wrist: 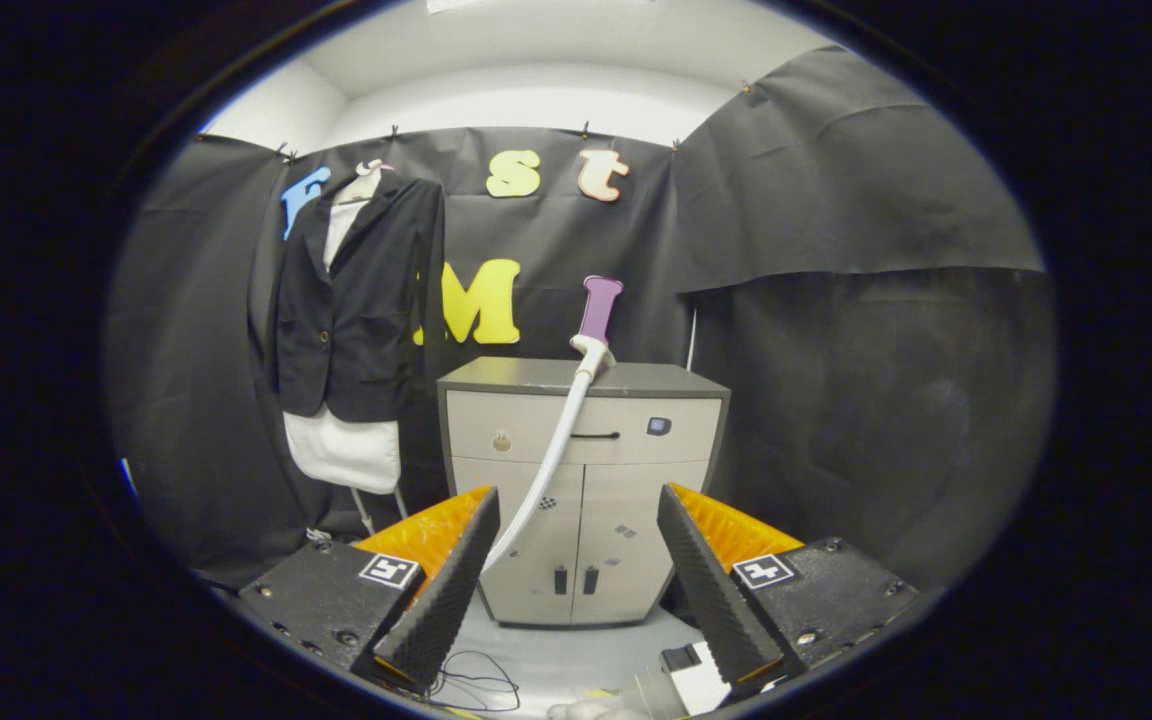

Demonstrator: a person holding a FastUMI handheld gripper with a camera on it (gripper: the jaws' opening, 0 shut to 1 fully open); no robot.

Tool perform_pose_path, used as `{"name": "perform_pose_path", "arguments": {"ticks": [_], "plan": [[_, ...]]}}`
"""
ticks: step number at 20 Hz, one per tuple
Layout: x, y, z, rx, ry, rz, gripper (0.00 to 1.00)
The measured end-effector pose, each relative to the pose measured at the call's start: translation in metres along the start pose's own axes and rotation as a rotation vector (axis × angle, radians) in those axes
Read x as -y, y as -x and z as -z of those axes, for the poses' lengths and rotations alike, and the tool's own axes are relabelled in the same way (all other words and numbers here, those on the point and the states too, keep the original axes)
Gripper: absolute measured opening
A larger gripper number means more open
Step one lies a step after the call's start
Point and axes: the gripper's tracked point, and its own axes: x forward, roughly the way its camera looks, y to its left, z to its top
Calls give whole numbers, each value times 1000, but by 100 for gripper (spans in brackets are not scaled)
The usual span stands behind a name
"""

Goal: Iron the clothes twice with a garment steamer, once on the left side and once on the right side.

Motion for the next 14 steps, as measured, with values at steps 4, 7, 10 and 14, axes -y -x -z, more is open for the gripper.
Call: {"name": "perform_pose_path", "arguments": {"ticks": [4,7,10,14], "plan": [[1,-29,-3,-12,10,-18,99],[10,-61,-23,-2,-6,-14,99],[19,-101,-56,21,-41,-23,99],[36,-164,-102,48,-68,-13,99]]}}
